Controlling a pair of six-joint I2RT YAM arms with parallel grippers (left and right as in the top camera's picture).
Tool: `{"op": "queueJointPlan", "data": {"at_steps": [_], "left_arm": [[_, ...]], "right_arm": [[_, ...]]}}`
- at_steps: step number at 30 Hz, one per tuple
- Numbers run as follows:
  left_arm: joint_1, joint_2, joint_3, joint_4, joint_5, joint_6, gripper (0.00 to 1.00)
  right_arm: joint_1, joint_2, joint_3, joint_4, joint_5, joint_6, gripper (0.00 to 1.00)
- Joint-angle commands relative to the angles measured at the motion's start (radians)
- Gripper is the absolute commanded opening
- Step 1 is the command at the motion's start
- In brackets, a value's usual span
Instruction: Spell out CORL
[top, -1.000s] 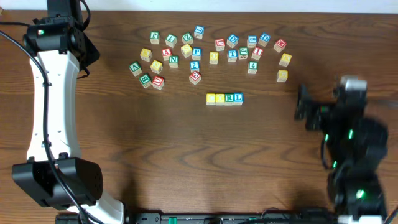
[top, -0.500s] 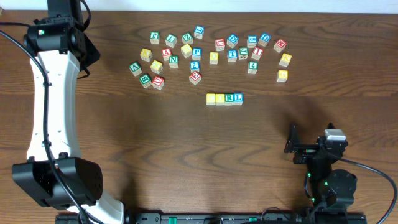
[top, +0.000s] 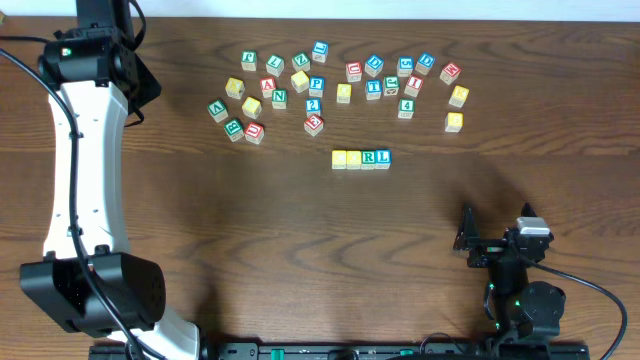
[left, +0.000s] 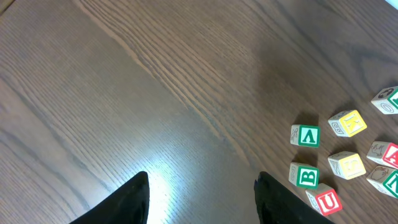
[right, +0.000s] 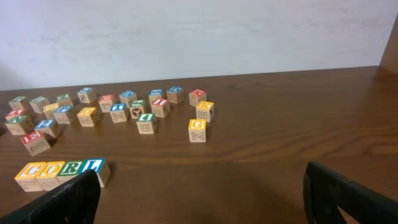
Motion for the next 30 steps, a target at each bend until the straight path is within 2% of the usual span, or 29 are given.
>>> {"op": "queueJointPlan", "data": {"at_steps": [1, 30], "left_arm": [[0.000, 0.013, -0.008, -0.003, -0.006, -0.009, 0.54], [0.000, 0.013, -0.008, -0.003, -0.006, -0.009, 0.54]], "right_arm": [[-0.013, -0.010, -0.010, 0.009, -0.006, -0.012, 0.99], [-0.013, -0.009, -0.016, 0.023, -0.005, -0.012, 0.99]]}}
